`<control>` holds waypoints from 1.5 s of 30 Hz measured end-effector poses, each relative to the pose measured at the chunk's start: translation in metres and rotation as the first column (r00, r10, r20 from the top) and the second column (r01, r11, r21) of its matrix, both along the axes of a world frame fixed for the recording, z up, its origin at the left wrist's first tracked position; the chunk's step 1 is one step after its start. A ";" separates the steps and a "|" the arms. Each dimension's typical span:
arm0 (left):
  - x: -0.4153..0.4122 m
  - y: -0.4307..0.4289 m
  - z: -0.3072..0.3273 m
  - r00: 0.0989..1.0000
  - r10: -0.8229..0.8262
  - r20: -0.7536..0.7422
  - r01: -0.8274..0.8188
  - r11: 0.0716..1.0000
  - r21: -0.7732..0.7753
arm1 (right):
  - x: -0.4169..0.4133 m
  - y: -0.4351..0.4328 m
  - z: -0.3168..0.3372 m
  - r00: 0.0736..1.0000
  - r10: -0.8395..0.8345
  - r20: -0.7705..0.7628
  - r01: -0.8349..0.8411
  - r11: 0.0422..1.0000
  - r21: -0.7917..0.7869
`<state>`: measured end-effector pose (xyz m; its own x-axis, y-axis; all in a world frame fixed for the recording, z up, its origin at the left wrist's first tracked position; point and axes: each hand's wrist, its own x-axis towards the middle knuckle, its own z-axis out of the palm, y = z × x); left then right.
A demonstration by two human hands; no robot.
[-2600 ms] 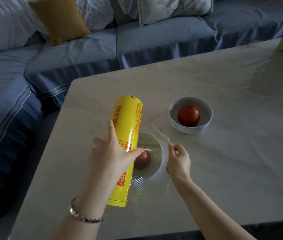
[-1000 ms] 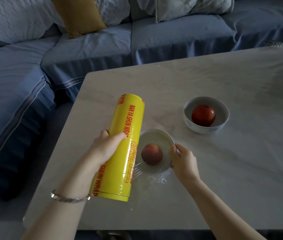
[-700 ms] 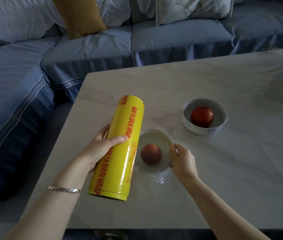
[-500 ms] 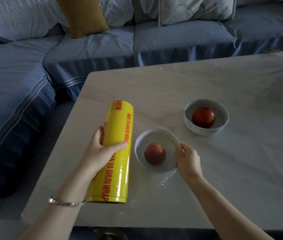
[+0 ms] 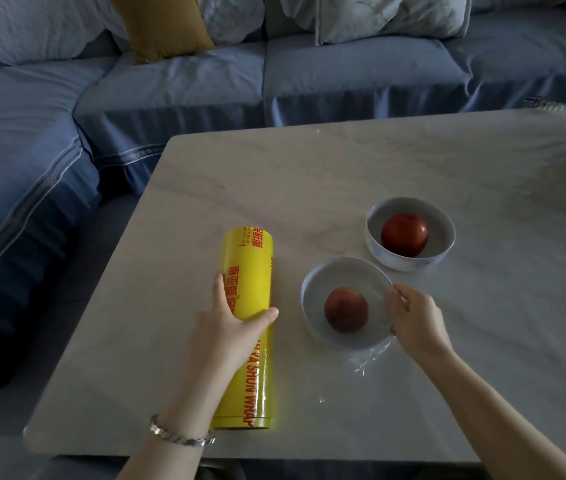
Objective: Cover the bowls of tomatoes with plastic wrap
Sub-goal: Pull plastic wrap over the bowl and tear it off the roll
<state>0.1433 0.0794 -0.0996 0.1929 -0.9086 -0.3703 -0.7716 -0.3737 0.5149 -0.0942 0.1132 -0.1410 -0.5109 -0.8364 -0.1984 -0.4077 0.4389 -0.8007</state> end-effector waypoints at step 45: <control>0.017 -0.023 -0.010 0.992 -0.062 -0.113 0.054 0.996 -0.077 | 0.091 -0.130 0.024 0.648 0.735 -0.198 -0.685 0.677 0.269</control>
